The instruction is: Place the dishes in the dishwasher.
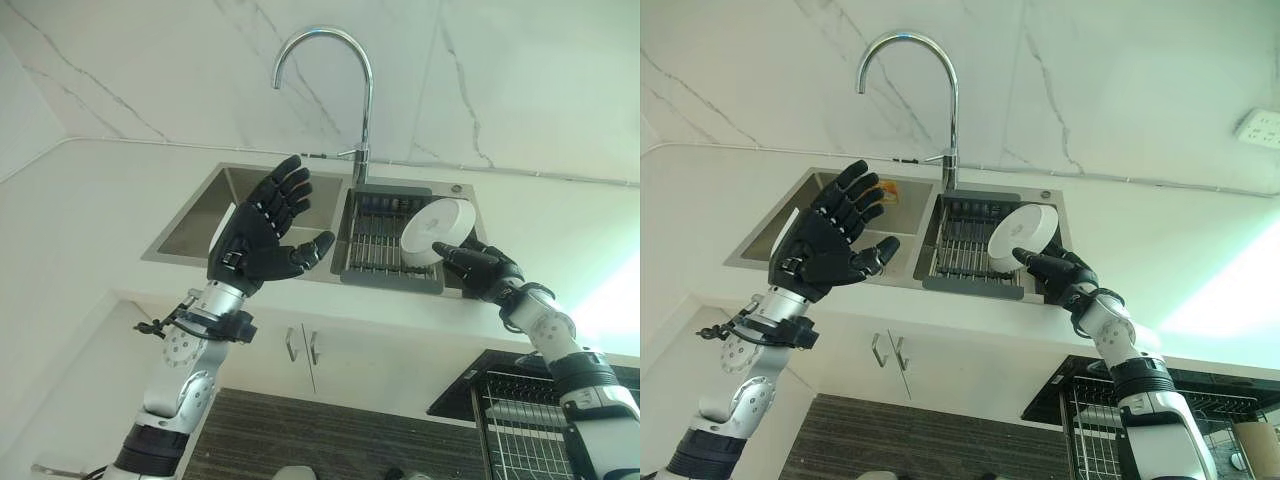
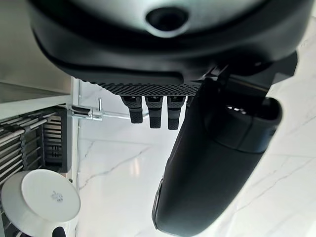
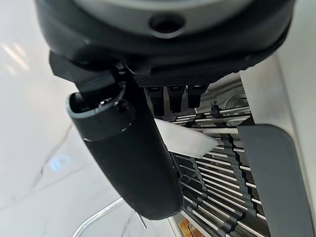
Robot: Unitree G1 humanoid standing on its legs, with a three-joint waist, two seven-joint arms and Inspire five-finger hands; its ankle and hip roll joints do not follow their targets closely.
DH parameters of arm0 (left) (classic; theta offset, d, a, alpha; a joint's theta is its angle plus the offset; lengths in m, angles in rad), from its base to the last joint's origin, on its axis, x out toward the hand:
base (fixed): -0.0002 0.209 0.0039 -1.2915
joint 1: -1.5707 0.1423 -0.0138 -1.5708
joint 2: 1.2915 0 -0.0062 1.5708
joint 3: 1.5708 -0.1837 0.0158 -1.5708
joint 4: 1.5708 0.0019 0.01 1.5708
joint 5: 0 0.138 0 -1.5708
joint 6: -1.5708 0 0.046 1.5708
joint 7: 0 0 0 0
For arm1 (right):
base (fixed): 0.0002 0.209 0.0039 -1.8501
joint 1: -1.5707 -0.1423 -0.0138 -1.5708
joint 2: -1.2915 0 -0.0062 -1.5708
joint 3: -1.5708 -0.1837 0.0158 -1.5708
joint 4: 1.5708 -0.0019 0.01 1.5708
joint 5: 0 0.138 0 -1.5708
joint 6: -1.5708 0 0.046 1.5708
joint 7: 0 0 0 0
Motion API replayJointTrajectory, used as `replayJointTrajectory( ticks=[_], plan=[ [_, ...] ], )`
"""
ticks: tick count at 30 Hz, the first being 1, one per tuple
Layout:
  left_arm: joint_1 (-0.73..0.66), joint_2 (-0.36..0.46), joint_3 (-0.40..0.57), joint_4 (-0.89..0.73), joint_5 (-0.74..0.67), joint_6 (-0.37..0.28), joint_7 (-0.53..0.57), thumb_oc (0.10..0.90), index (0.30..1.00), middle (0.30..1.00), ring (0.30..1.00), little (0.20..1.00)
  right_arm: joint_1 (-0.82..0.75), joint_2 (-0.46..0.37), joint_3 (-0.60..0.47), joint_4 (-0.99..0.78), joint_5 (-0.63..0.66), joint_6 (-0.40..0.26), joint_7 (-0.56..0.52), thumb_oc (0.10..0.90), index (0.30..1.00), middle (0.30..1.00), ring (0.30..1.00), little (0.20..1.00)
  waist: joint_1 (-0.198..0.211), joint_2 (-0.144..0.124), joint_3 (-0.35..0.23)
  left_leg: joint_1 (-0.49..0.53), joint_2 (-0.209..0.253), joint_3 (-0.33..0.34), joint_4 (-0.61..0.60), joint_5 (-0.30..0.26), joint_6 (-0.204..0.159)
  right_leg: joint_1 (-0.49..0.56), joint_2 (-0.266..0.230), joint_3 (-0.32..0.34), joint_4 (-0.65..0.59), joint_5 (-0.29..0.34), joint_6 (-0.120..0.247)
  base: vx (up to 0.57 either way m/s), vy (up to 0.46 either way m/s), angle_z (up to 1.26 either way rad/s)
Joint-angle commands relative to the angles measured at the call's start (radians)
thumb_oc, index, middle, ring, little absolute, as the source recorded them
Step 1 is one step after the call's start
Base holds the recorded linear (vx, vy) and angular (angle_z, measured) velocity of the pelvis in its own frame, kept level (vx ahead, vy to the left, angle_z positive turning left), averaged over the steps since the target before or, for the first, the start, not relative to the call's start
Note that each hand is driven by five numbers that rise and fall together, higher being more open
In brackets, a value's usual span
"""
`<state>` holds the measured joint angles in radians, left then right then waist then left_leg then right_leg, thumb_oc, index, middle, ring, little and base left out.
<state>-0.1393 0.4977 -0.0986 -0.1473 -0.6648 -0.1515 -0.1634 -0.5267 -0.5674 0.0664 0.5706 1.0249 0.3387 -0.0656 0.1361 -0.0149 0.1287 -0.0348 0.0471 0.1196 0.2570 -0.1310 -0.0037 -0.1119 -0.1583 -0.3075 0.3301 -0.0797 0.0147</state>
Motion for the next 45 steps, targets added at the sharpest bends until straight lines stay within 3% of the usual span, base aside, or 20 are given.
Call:
replayJointTrajectory(
  ticks=[1,20,33,43,44,45],
  plan=[
    [-0.089,0.055,-0.005,-0.067,-0.058,-0.08,0.0,0.8,0.9,0.9,0.9,0.9,-0.169,-0.053,0.001,0.026,0.067,-0.061,0.018,0.8,0.9,0.9,0.9,0.9,0.0,-0.025,-0.08,0.015,-0.008,-0.002,0.043,-0.136,-0.022,0.115,0.003,-0.005,-0.03,-0.132,0.076,0.03,0.008,0.06],
    [-0.073,0.085,-0.016,-0.065,-0.104,-0.072,-0.018,0.8,0.9,0.9,0.9,0.9,-0.283,-0.145,0.01,0.193,0.082,-0.061,0.003,0.8,0.9,0.9,0.9,0.9,0.031,-0.033,-0.081,0.017,-0.015,-0.022,0.043,-0.132,-0.027,0.129,0.003,-0.023,-0.03,-0.138,0.071,0.01,0.001,0.05],
    [-0.066,0.093,-0.029,-0.053,-0.114,-0.073,-0.013,0.8,0.9,0.9,0.9,0.9,-0.336,-0.151,0.047,0.257,0.079,-0.052,0.004,0.8,0.9,0.9,0.9,0.9,0.048,-0.034,-0.077,0.02,-0.014,-0.029,0.043,-0.128,-0.031,0.138,0.001,-0.035,-0.03,-0.138,0.069,0.0,0.003,0.03],
    [-0.056,0.091,-0.04,-0.06,-0.126,-0.061,-0.02,0.8,0.9,0.9,0.9,0.9,-0.356,-0.128,0.055,0.274,0.071,-0.089,-0.029,0.8,0.9,0.9,0.9,0.9,0.066,-0.033,-0.078,0.016,-0.018,-0.041,0.043,-0.124,-0.032,0.14,-0.004,-0.046,-0.03,-0.137,0.069,0.0,0.002,0.0],
    [-0.055,0.091,-0.042,-0.06,-0.129,-0.063,-0.022,0.8,0.9,0.9,0.9,0.9,-0.356,-0.122,0.055,0.277,0.075,-0.092,-0.031,0.711,0.766,0.766,0.766,0.766,0.068,-0.033,-0.077,0.017,-0.019,-0.042,0.043,-0.123,-0.032,0.14,-0.004,-0.047,-0.03,-0.138,0.068,0.0,0.015,0.04],
    [-0.055,0.09,-0.045,-0.058,-0.13,-0.064,-0.022,0.8,0.9,0.9,0.9,0.9,-0.358,-0.117,0.056,0.28,0.086,-0.096,-0.035,0.591,0.587,0.587,0.587,0.587,0.069,-0.033,-0.076,0.017,-0.019,-0.043,0.043,-0.124,-0.032,0.141,-0.004,-0.048,-0.03,-0.138,0.068,0.0,0.013,0.08]
  ],
)
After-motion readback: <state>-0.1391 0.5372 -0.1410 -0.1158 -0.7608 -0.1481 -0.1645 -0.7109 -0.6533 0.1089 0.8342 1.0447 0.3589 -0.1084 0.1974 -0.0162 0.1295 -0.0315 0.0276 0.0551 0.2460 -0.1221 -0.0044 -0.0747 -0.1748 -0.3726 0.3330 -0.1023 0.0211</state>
